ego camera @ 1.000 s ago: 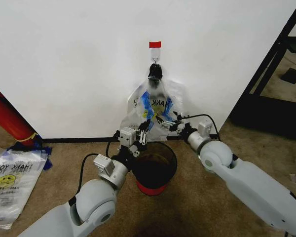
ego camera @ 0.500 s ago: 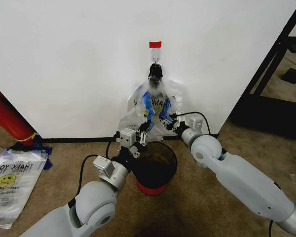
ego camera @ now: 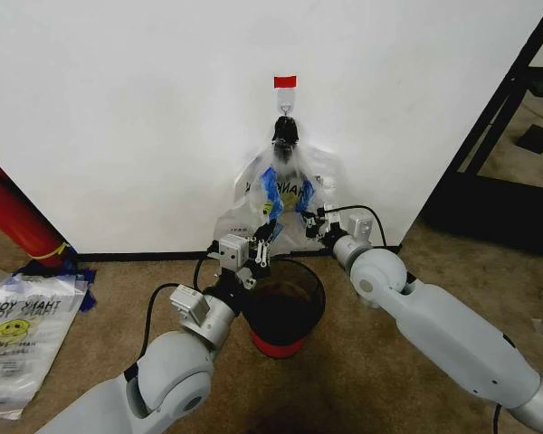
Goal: Pick up the garbage bag from the wall and place it over the trash bin.
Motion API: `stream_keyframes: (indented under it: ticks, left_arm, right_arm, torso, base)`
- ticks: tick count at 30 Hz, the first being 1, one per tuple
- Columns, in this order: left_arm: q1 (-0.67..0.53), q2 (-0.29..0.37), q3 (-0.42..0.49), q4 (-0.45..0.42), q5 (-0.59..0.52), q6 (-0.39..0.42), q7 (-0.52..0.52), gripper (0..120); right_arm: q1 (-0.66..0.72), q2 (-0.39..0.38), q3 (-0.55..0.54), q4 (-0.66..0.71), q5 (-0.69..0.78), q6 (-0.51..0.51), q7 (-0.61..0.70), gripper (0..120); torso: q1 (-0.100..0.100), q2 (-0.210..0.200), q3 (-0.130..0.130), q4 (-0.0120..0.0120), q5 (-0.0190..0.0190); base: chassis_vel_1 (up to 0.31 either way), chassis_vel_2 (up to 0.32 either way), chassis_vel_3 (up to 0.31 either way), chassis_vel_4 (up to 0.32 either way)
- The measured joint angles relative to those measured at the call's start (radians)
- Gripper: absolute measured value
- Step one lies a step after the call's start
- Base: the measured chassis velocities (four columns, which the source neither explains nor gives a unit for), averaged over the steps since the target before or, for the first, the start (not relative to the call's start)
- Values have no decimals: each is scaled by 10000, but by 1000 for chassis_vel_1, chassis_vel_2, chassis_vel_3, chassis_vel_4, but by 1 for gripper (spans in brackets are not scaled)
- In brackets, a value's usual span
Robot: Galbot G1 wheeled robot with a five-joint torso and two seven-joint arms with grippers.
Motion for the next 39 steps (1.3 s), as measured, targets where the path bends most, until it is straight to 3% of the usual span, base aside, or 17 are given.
stream_keyframes:
  ticks: [8, 10, 12, 13, 15, 17, 19, 25, 35, 39]
  left_arm:
    - [77, 10, -171, 93, -112, -7, -96, 0]
    - [505, 44, -504, -54, -111, -38, -101, 0]
    - [1272, 75, -1088, -366, -18, -61, -102, 0]
    - [1665, 77, -1360, -510, 48, -66, -106, 0]
    - [1946, 77, -1547, -594, 111, -70, -111, 0]
    - [2227, 78, -1677, -664, 205, -83, -114, 0]
    - [2588, 89, -1768, -790, 280, -94, -104, 0]
    - [3373, 100, -1934, -1056, 657, -296, -45, 0]
    - [3358, 185, -2472, -2142, 459, -309, -9, 0]
    - [3389, 248, -2794, -2192, 169, -152, -6, 0]
  right_arm:
    - [-1917, -751, 1634, 1847, -304, 476, -474, 0]
    - [-2611, -917, 2010, 2265, -505, 764, -780, 0]
    - [-2867, -840, 2060, 2448, -608, 958, -1104, 0]
    - [-2977, -764, 2078, 2553, -630, 1014, -1197, 0]
    - [-3226, -674, 2149, 2732, -639, 1030, -1137, 0]
    - [-3849, -535, 2386, 3072, -678, 1027, -960, 0]
    - [-4694, -393, 2809, 3343, -1063, 1047, -1082, 0]
    - [-6509, -145, 3956, 3973, -1574, 1233, -1542, 0]
    - [-7030, 106, 5280, 5665, -1049, 1368, -1331, 0]
    - [-7075, 152, 5650, 6132, -694, 1287, -1204, 0]
  torso:
    - [0, 0, 0, -5, 0]
    - [-1, 0, -1, -20, -1]
    - [-2, 1, -1, -9, 2]
    - [-2, 1, -1, 10, 6]
    - [-2, 2, -1, 15, -1]
    - [-2, 2, -1, 11, -3]
    - [-2, 2, -1, -10, 0]
    - [-2, 2, -1, -2, -1]
    - [-1, 3, -1, -2, 1]
    - [-1, 2, 0, -2, 0]
  base:
    - [0, 0, 0, 0]
    - [0, 0, 0, 0]
    - [0, 0, 0, 0]
    - [0, 0, 0, 0]
    - [0, 0, 0, 0]
    - [0, 0, 0, 0]
    - [0, 0, 0, 0]
    - [0, 0, 0, 0]
    - [0, 0, 0, 0]
    - [0, 0, 0, 0]
